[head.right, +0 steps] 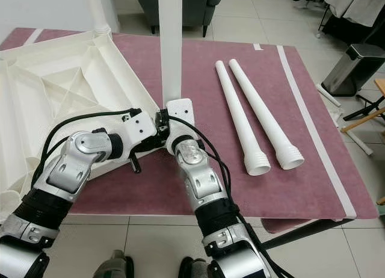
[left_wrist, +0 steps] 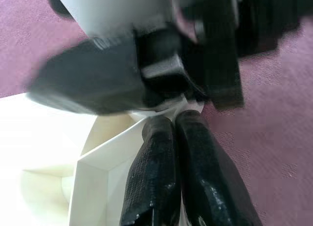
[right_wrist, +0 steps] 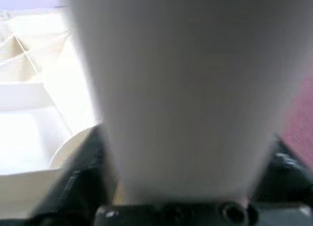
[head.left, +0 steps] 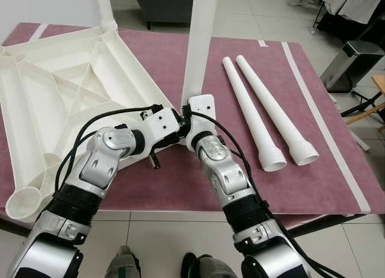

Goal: Building children table

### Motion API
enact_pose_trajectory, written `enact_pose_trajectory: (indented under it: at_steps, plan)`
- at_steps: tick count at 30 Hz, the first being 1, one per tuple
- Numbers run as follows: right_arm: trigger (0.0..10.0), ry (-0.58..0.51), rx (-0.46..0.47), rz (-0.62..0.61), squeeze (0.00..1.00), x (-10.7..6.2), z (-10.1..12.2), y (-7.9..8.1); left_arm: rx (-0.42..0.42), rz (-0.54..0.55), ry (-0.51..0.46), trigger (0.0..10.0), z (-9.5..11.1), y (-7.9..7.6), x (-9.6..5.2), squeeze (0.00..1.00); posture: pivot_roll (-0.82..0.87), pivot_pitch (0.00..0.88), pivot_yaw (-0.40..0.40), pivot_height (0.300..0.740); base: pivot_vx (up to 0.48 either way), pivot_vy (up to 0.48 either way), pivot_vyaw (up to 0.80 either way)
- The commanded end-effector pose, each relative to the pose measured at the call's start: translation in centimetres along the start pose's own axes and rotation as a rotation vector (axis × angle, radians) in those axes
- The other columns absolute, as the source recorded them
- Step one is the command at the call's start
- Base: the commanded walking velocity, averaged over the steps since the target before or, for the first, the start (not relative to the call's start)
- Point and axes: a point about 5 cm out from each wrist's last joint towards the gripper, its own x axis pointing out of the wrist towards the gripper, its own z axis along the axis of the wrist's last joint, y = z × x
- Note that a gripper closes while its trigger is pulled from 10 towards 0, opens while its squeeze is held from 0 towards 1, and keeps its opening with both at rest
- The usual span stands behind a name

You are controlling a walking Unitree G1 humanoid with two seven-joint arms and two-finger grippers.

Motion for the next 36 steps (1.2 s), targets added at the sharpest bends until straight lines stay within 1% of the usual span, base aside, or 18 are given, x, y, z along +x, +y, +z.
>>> enact_pose_trajectory:
  at_steps: [1,2,7,8,9,10,12,13,15,17,22,29,30,31,32,33,35,36]
  plan:
    - [10.0,-0.053,0.019,0.057,0.71,-0.2,0.8,-0.1,0.052,0.229,-0.069,0.0,1.2,1.2,-0.8,0.0,0.12,0.072,-0.026,0.74,0.0,0.0,0.0]
    - [10.0,-0.087,0.021,0.115,0.0,-0.5,1.5,-0.5,0.063,0.197,-0.083,0.0,1.3,0.7,-1.2,0.0,0.12,0.073,-0.025,0.74,0.0,0.0,0.0]
    - [10.0,-0.129,0.009,0.212,0.0,-0.9,2.4,-0.9,0.081,0.147,-0.103,0.0,1.4,0.0,-1.7,0.0,0.12,0.076,-0.025,0.74,0.0,0.0,0.0]
    - [10.0,-0.143,-0.014,0.279,0.0,-1.2,2.8,-1.1,0.092,0.114,-0.116,0.0,1.5,-0.4,-2.1,0.0,0.12,0.077,-0.024,0.74,0.0,0.0,0.0]
    - [10.0,-0.143,-0.014,0.279,0.0,-1.2,2.8,-1.1,0.092,0.114,-0.116,0.0,1.5,-0.4,-2.1,0.0,0.12,0.077,-0.024,0.74,0.0,0.0,0.0]
    - [10.0,-0.147,-0.055,0.365,0.0,-1.7,3.1,-1.3,0.105,0.079,-0.127,0.0,1.6,-0.9,-2.6,0.0,0.12,0.078,-0.025,0.74,0.0,0.0,0.0]
    - [10.0,-0.147,-0.055,0.365,0.0,-1.7,3.1,-1.3,0.105,0.079,-0.127,0.0,1.6,-0.9,-2.6,0.0,0.12,0.078,-0.025,0.74,0.0,0.0,0.0]
    - [10.0,-0.127,-0.114,0.475,0.0,-2.4,3.1,-1.6,0.121,0.034,-0.139,0.0,1.6,-1.5,-3.3,0.0,0.13,0.08,-0.027,0.74,0.0,0.0,0.0]
    - [10.0,-0.127,-0.114,0.475,0.0,-2.4,3.1,-1.6,0.121,0.034,-0.139,0.0,1.6,-1.5,-3.3,0.0,0.13,0.08,-0.027,0.74,0.0,0.0,0.0]
    - [10.0,-0.062,-0.194,0.63,0.0,-3.4,2.5,-2.3,0.149,-0.039,-0.148,0.0,1.6,-2.4,-4.7,0.0,0.14,0.084,-0.029,0.74,0.0,0.0,0.0]
    - [10.0,0.02,-0.241,0.794,0.0,-4.3,1.5,-2.8,0.17,-0.115,-0.153,0.0,1.6,-3.5,-6.0,0.0,0.14,0.087,-0.03,0.74,0.0,0.0,0.0]
    - [10.0,0.065,-0.225,0.918,0.0,-4.7,1.1,-2.9,0.187,-0.169,-0.167,0.0,1.9,-4.4,-6.8,0.0,0.15,0.09,-0.033,0.74,0.0,0.0,0.0]
    - [9.5,0.065,-0.211,0.935,0.0,-4.7,1.2,-2.9,0.188,-0.174,-0.168,0.0,1.9,-4.6,-6.9,0.0,0.15,0.09,-0.034,0.74,0.0,0.0,0.0]
    - [9.5,0.064,-0.201,0.945,0.0,-4.7,1.2,-2.9,0.188,-0.176,-0.169,0.0,2.0,-4.6,-7.0,0.0,0.15,0.09,-0.034,0.74,0.0,0.0,0.0]
    - [8.7,0.063,-0.192,0.949,0.0,-4.6,1.3,-2.9,0.188,-0.177,-0.169,0.0,2.0,-4.7,-7.0,0.0,0.15,0.09,-0.034,0.74,0.0,0.0,0.0]
    - [2.5,0.055,-0.172,0.953,0.0,-4.5,1.4,-2.9,0.188,-0.179,-0.169,0.0,2.0,-4.7,-7.1,0.0,0.15,0.091,-0.035,0.74,0.0,0.0,0.0]
    - [2.5,0.051,-0.159,0.961,0.0,-4.5,1.5,-3.0,0.187,-0.181,-0.169,0.0,2.0,-4.7,-7.2,0.0,0.15,0.091,-0.035,0.74,0.0,0.0,0.0]
    - [0.0,0.042,-0.136,0.968,0.0,-4.4,1.6,-3.0,0.185,-0.186,-0.171,0.0,2.0,-4.9,-7.2,0.0,0.15,0.091,-0.035,0.74,0.0,0.0,0.0]
